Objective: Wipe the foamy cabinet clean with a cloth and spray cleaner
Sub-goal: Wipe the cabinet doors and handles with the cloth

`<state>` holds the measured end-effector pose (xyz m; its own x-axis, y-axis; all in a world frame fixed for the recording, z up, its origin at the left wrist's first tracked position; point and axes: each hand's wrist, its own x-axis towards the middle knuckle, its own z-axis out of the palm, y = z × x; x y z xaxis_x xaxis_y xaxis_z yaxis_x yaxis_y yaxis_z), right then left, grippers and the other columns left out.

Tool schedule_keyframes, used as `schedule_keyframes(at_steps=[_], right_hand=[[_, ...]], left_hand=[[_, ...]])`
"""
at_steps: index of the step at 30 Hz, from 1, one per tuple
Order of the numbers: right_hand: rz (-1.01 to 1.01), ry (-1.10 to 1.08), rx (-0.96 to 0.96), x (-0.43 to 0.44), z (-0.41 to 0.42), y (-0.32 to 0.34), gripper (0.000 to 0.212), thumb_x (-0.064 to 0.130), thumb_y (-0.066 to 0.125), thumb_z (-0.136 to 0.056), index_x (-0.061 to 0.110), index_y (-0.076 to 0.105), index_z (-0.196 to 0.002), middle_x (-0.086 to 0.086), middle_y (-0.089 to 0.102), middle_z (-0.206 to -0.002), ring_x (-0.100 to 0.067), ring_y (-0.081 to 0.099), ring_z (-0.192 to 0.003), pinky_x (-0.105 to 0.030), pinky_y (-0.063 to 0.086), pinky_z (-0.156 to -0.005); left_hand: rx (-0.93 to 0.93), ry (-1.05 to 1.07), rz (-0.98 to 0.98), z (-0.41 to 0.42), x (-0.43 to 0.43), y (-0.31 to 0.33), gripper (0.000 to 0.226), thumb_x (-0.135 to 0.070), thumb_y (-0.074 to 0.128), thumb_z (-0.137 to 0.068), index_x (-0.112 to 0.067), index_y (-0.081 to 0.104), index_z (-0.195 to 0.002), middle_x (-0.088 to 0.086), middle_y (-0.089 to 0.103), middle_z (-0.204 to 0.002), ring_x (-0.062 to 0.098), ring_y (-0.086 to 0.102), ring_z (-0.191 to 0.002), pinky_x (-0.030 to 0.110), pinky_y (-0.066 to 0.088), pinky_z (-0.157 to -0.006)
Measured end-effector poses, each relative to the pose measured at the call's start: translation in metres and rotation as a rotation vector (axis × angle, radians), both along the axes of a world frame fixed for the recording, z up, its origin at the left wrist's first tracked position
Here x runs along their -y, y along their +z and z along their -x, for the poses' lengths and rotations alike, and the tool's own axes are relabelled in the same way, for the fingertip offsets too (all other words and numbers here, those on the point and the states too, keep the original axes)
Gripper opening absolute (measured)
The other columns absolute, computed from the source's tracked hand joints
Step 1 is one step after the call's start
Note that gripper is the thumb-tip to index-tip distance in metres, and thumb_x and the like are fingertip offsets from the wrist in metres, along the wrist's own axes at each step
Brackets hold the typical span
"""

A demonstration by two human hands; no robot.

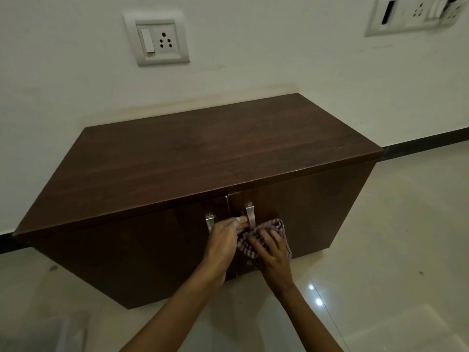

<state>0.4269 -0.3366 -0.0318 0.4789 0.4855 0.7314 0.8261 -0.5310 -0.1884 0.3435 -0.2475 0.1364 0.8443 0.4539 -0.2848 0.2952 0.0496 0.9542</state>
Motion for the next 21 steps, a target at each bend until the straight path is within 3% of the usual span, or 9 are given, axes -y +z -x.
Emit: schedule_keyframes(at_steps=[2,4,6,7,9,12,14,18,21], right_hand=[[-0.005,-0.002,-0.082,0.005,0.004,-0.003,0.093,0.017,0.094,-0.037,0.019,0.046,-0.117,-0.005,0.042,-0.122,-0.026,0.040,-0.112,-0.043,0.042,-0.088],[-0.265,-0.033,-0.173,0.004,0.013,0.012,0.066,0.011,0.083,-0.057,0.016,0.049,-0.113,-0.006,0.042,-0.120,-0.024,0.041,-0.112,-0.042,0.045,-0.092],[-0.603,-0.057,-0.259,0.001,0.017,0.043,0.034,0.007,0.054,-0.077,0.016,0.051,-0.109,-0.005,0.043,-0.118,-0.019,0.043,-0.111,-0.028,0.046,-0.098],[-0.682,-0.045,-0.243,-0.001,0.015,0.061,0.033,0.005,0.046,-0.078,0.017,0.052,-0.109,-0.005,0.044,-0.117,-0.016,0.042,-0.111,-0.018,0.040,-0.099],[-0.596,0.022,-0.142,-0.007,0.008,0.094,0.035,0.005,0.045,-0.078,0.020,0.054,-0.109,-0.004,0.044,-0.116,-0.018,0.042,-0.108,-0.011,0.035,-0.097],[-0.329,0.028,0.073,-0.014,-0.001,0.114,0.031,0.012,0.050,-0.078,0.023,0.053,-0.107,-0.003,0.044,-0.114,-0.021,0.044,-0.101,-0.031,0.048,-0.078],[-0.233,-0.025,0.156,-0.013,-0.004,0.111,0.026,0.020,0.052,-0.080,0.024,0.052,-0.105,-0.003,0.045,-0.113,-0.022,0.045,-0.099,-0.036,0.050,-0.072],[-0.208,-0.058,0.183,-0.010,-0.006,0.107,0.024,0.022,0.058,-0.077,0.018,0.062,-0.100,-0.007,0.046,-0.112,-0.024,0.045,-0.098,-0.037,0.051,-0.071],[-0.270,-0.070,0.115,-0.015,-0.001,0.106,0.025,0.017,0.053,-0.077,0.014,0.065,-0.098,-0.009,0.043,-0.112,-0.026,0.043,-0.099,-0.035,0.048,-0.075]], left_hand=[[-0.012,-0.001,-0.019,-0.001,-0.001,-0.001,0.035,-0.016,0.029,-0.098,-0.012,0.056,-0.120,0.005,0.056,-0.129,0.015,0.049,-0.121,0.022,0.036,-0.095],[-0.013,-0.007,-0.022,-0.001,-0.002,-0.002,0.035,-0.016,0.029,-0.098,-0.011,0.055,-0.121,0.006,0.056,-0.130,0.016,0.048,-0.123,0.025,0.034,-0.099],[0.002,-0.005,-0.018,0.000,-0.004,-0.002,0.035,-0.016,0.028,-0.099,-0.011,0.056,-0.120,0.006,0.057,-0.128,0.015,0.049,-0.121,0.026,0.034,-0.102],[0.014,0.000,-0.011,-0.001,-0.005,-0.001,0.035,-0.016,0.029,-0.099,-0.013,0.058,-0.117,0.005,0.058,-0.126,0.014,0.050,-0.118,0.025,0.035,-0.101],[0.033,-0.005,0.015,-0.002,-0.006,0.000,0.032,-0.017,0.031,-0.098,-0.023,0.061,-0.106,0.002,0.061,-0.120,0.012,0.053,-0.113,0.023,0.038,-0.096],[0.051,-0.003,0.071,-0.002,-0.004,0.002,0.029,-0.017,0.034,-0.097,-0.023,0.062,-0.098,0.001,0.063,-0.112,0.011,0.055,-0.110,0.020,0.041,-0.089],[0.056,-0.001,0.076,-0.002,-0.002,0.004,0.029,-0.016,0.033,-0.098,-0.019,0.062,-0.102,0.002,0.063,-0.110,0.011,0.055,-0.109,0.019,0.042,-0.089],[0.064,-0.003,0.070,-0.001,-0.001,0.005,0.033,-0.014,0.032,-0.098,-0.025,0.061,-0.084,-0.004,0.063,-0.096,0.009,0.056,-0.101,0.016,0.041,-0.085],[0.048,-0.006,0.061,0.000,-0.003,0.005,0.035,-0.014,0.032,-0.097,-0.027,0.060,-0.081,-0.004,0.062,-0.097,0.011,0.055,-0.106,0.019,0.042,-0.085]])
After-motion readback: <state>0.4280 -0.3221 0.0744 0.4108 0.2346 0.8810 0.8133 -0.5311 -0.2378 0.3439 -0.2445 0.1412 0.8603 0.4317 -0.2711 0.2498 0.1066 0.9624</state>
